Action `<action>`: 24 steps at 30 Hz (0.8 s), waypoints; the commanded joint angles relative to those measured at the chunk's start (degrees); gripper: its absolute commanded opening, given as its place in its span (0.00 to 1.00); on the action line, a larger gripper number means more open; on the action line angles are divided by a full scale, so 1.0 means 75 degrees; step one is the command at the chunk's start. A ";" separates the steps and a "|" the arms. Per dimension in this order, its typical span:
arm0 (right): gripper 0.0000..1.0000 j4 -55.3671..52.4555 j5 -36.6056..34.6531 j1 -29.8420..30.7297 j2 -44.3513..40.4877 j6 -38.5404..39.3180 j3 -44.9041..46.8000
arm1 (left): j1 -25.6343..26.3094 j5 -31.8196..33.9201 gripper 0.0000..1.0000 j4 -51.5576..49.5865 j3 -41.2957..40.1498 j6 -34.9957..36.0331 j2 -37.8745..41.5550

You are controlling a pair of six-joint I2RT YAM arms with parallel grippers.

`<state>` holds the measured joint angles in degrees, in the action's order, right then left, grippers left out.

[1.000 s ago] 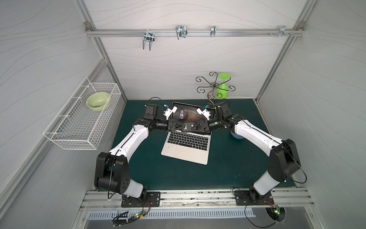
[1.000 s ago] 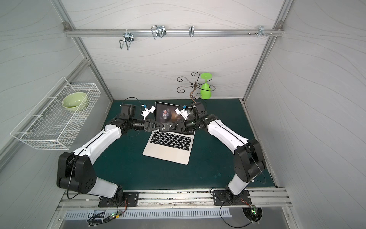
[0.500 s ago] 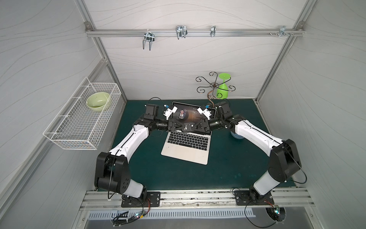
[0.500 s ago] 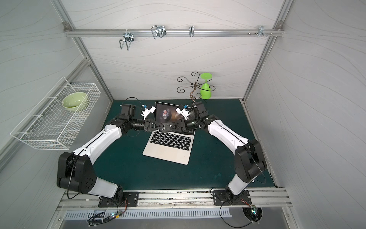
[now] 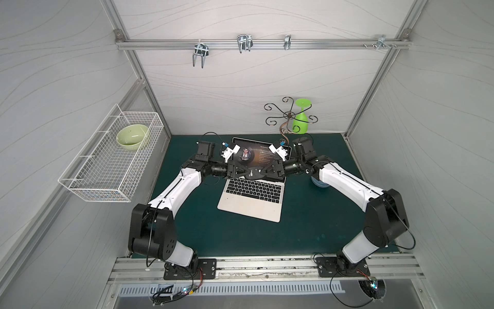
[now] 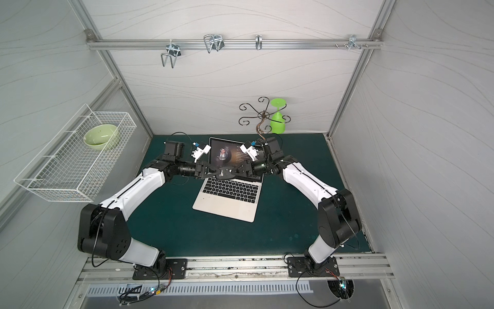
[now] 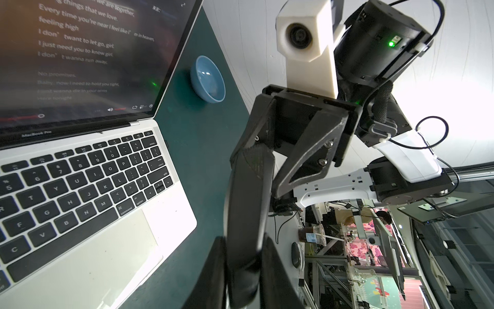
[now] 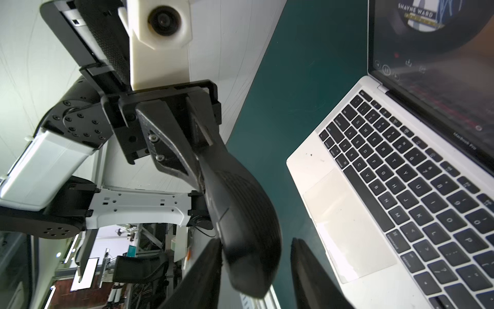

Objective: Remove the wireless mouse receiver from the laptop
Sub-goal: Remove the lid from the mouse.

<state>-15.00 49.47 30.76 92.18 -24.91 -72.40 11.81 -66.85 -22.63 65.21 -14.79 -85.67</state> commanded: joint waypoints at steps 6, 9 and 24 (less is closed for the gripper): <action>0.50 0.0071 -0.0220 0.0161 0.0124 0.0026 -0.0136 | 0.0065 -0.0367 0.00 0.0130 0.0369 0.0064 -0.0085; 0.50 0.0013 -0.0243 0.0320 0.0251 0.0072 -0.0241 | 0.0060 -0.0391 0.00 0.0132 0.0392 0.0047 -0.0104; 0.48 -0.0038 -0.0256 0.0533 0.0346 0.0189 -0.0071 | 0.0054 -0.0380 0.00 0.0052 0.0446 0.0085 -0.0154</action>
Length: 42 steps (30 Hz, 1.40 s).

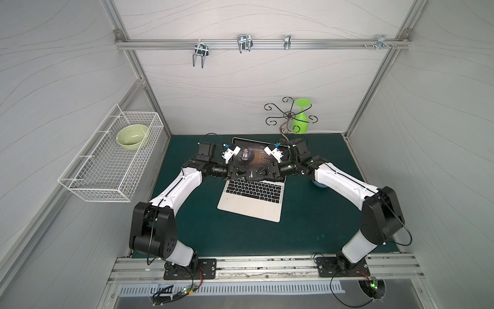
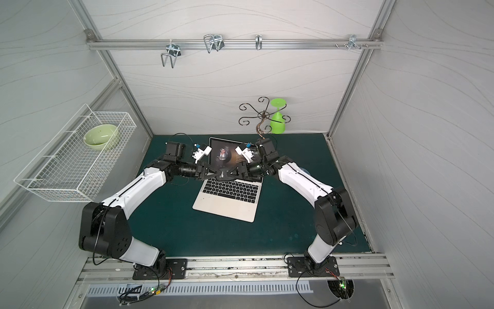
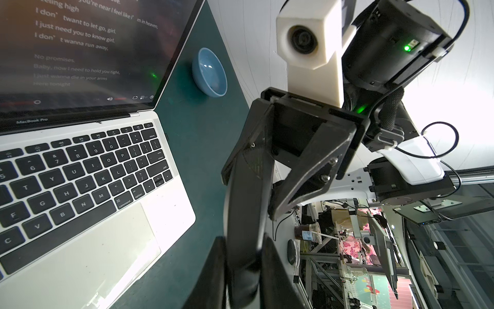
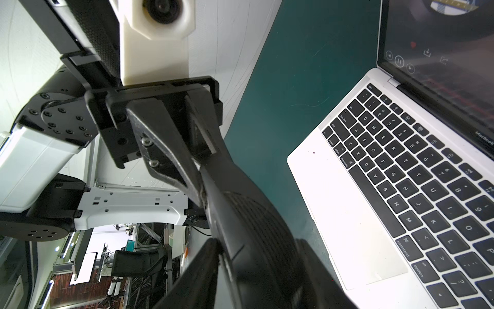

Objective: Remove the wireless mouse receiver from the laptop
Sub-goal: Remove the lid from the mouse.

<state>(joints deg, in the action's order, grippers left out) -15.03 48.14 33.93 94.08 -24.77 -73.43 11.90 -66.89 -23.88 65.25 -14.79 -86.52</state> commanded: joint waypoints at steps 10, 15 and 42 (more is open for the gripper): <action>0.59 0.0034 0.0156 0.0116 -0.0064 0.0172 0.0361 | 0.0030 -0.0317 0.00 0.0044 0.0532 0.0190 -0.0101; 0.47 0.0117 0.0089 0.0075 -0.0079 0.0094 0.0380 | 0.0030 -0.0308 0.00 0.0020 0.0522 0.0202 -0.0089; 0.65 0.0804 0.0315 -0.0406 -0.0718 -0.0604 0.0932 | 0.0038 -0.0491 0.00 0.0251 0.0563 -0.0091 -0.0370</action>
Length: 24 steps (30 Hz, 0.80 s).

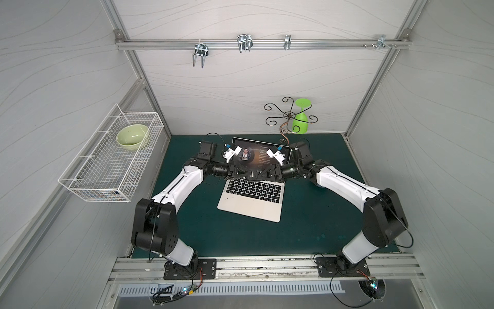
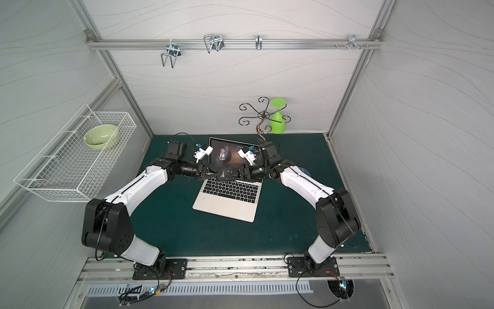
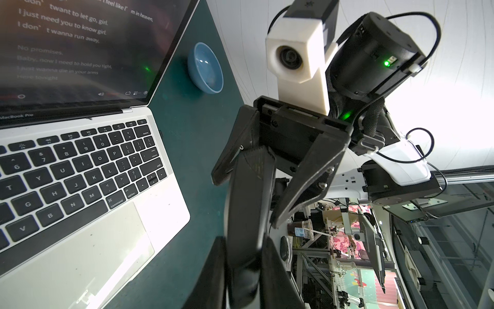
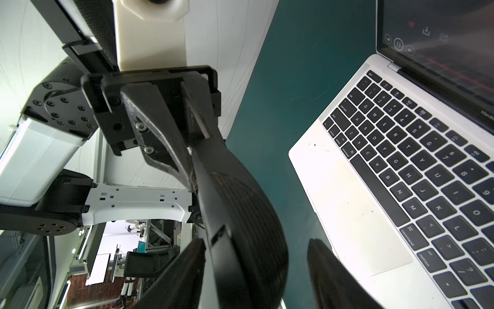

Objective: Remove the wireless mouse receiver from the laptop
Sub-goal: Remove the lid from the mouse.

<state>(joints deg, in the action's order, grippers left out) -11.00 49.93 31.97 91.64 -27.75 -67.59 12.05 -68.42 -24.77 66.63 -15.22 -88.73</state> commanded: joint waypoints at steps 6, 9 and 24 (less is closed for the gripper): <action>0.59 0.0545 0.0182 -0.0254 -0.0524 -0.0412 0.0295 | 0.0011 -0.0288 0.00 0.0362 0.0385 -0.0034 -0.0081; 0.51 0.0678 0.0247 -0.0249 -0.0456 -0.0496 0.0305 | 0.0013 -0.0276 0.00 0.0368 0.0385 -0.0033 -0.0076; 0.14 0.0365 0.0010 -0.0289 -0.0665 -0.0211 0.0472 | -0.0007 0.0035 0.00 -0.0117 0.0525 0.0247 -0.0195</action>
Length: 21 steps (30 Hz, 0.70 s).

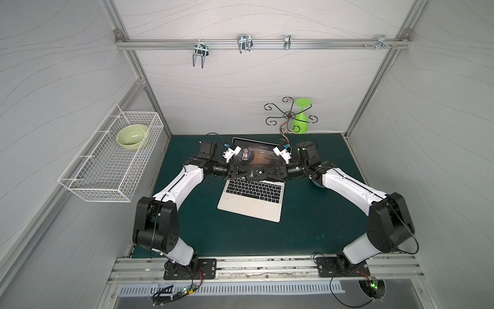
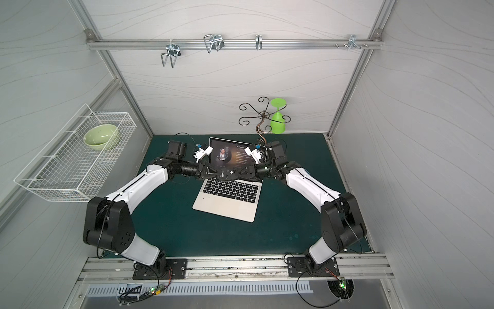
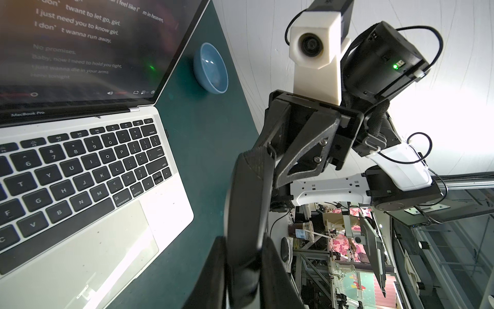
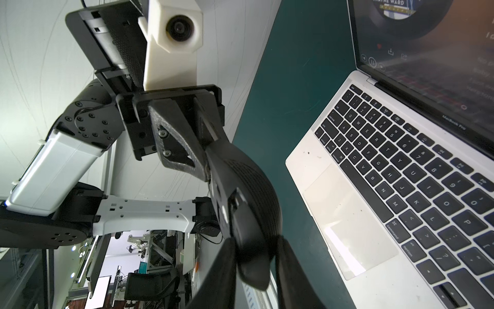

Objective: Remove the wireless mouse receiver from the laptop
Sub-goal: Remove the lid from the mouse.

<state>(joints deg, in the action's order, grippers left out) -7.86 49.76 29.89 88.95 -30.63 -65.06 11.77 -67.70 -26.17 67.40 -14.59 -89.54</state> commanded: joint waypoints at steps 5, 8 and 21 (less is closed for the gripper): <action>0.06 0.0086 0.0025 -0.0036 -0.0467 0.0102 0.0284 | -0.0022 0.0076 0.00 -0.0011 0.0384 0.0187 -0.0097; 0.04 0.0155 0.0048 -0.0059 -0.0601 0.0048 0.0379 | -0.0136 0.0214 0.00 -0.0074 0.0377 0.0183 -0.0135; 0.00 0.0635 -0.0036 -0.0106 -0.1188 -0.0128 0.1049 | -0.0339 0.1064 0.00 -0.0915 0.0494 0.0596 -0.0805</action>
<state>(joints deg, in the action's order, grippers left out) -5.10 48.03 29.15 82.65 -31.62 -57.71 10.68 -64.23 -31.18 68.90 -11.55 -93.49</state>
